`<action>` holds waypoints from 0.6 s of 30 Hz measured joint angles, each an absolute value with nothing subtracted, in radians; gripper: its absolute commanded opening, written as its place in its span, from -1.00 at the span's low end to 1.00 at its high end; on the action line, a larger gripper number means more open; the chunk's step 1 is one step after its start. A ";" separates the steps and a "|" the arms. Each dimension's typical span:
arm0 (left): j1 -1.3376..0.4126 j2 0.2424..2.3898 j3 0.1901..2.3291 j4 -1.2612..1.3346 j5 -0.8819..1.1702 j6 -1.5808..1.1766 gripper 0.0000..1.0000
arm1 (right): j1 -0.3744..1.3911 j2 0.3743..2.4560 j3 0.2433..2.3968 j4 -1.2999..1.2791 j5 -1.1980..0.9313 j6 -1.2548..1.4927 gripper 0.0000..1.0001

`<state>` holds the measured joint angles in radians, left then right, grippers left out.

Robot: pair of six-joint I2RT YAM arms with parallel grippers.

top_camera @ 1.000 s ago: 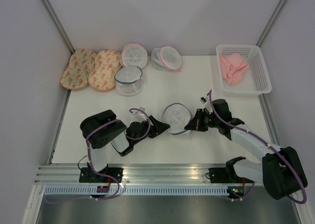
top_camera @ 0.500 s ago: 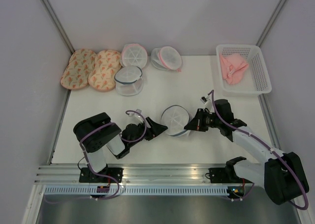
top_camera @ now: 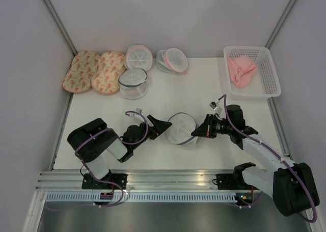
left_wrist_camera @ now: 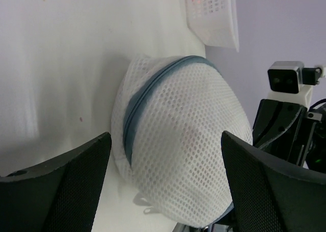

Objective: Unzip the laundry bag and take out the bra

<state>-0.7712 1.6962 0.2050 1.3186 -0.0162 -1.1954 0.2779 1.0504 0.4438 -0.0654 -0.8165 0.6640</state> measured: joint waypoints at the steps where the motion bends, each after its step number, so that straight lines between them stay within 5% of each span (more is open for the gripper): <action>1: -0.769 1.702 0.217 1.319 -0.009 -1.208 0.82 | 0.275 1.049 0.439 -0.056 -0.825 0.670 -0.99; 18: -0.752 1.702 0.141 1.311 0.121 -1.366 0.80 | 0.125 0.977 0.303 0.289 -0.975 0.928 -0.99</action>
<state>-0.7521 1.7016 0.1413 1.3109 0.1207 -1.3663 0.1249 0.9771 0.3031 0.2890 -0.9752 0.9276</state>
